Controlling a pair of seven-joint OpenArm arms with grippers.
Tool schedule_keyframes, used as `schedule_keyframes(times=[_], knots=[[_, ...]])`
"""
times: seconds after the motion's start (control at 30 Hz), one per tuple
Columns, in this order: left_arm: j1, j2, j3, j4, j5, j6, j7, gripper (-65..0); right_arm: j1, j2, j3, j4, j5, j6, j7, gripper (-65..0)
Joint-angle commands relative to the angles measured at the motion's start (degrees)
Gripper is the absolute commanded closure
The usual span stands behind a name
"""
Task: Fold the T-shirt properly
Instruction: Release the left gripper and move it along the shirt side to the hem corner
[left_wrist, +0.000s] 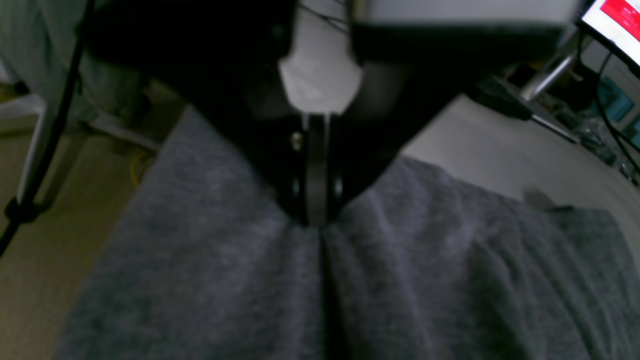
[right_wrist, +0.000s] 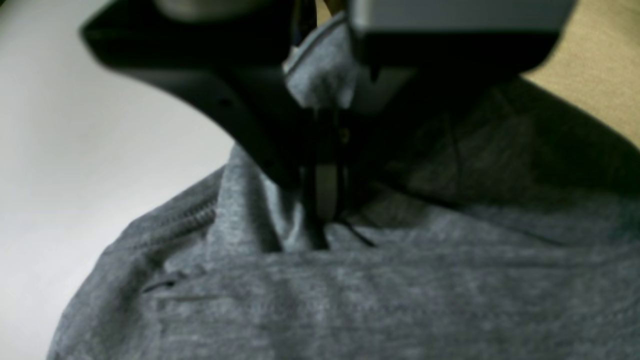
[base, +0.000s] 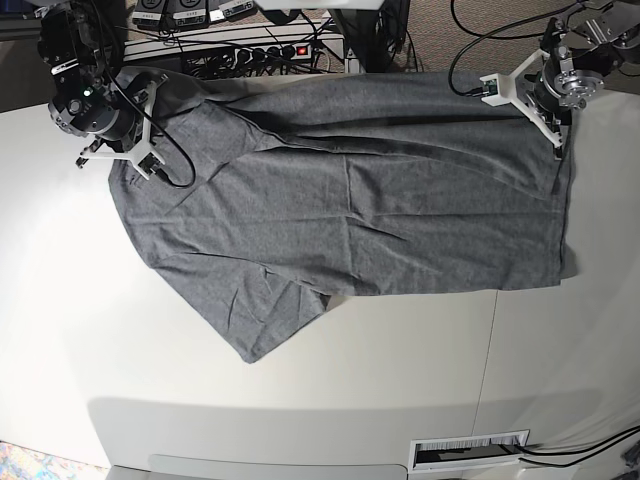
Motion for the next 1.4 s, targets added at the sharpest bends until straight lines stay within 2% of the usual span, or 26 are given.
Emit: schedule_keyframes(times=[0.0,0.2,0.6,0.7,0.8,0.87,1.0,1.07,1.13,1.23,1.37], knots=[[0.2,-0.7,0.0,0.6,-0.7,0.1,-0.6,0.0,-1.2,0.8,-0.2,-0.6,-0.3,0.8,-5.9,0.0],[0.2,-0.7,0.0,2.6,3.5,0.9,-0.2,0.0,-1.3,0.8,-0.2,-0.5,-0.4,0.8,-5.7,0.0],[0.0,-0.7,-0.1,8.0,14.3,10.1,0.8,0.0,-1.2,0.8,-0.2,3.3,-0.9,0.8,-1.8,0.0],[-1.2,-0.7,-1.4,8.0,14.5,11.2,0.2,0.0,-0.8,0.8,-0.1,3.3,-2.8,0.8,-0.5,0.0],[-3.3,-0.7,-3.8,8.0,13.6,14.6,-0.5,0.0,-0.6,0.8,1.4,3.3,-3.2,0.8,1.5,0.0],[-5.0,-0.7,-6.7,7.7,9.5,15.0,-2.4,0.0,-0.6,0.8,3.5,3.6,-3.2,0.7,2.9,0.0],[-8.4,-0.4,-14.7,5.4,-7.1,14.6,-10.0,0.0,-0.6,0.8,8.7,5.3,-1.6,0.7,3.9,0.0],[-10.2,0.7,-18.6,2.7,-12.6,13.3,-12.8,0.0,-0.6,0.8,11.4,5.6,0.2,0.7,3.9,0.0],[-12.1,1.7,-21.9,-1.0,-18.1,10.5,-15.7,-0.1,-0.7,0.8,13.6,5.7,1.7,0.7,3.9,0.0],[-15.2,3.1,-25.2,-7.8,-26.6,4.2,-18.8,-4.4,-0.6,0.8,15.4,5.7,2.6,0.7,4.0,0.0],[-19.5,4.7,-26.2,-16.9,-33.9,-2.8,-22.6,-6.1,-0.6,0.8,15.6,5.7,2.6,0.7,5.3,0.0]])
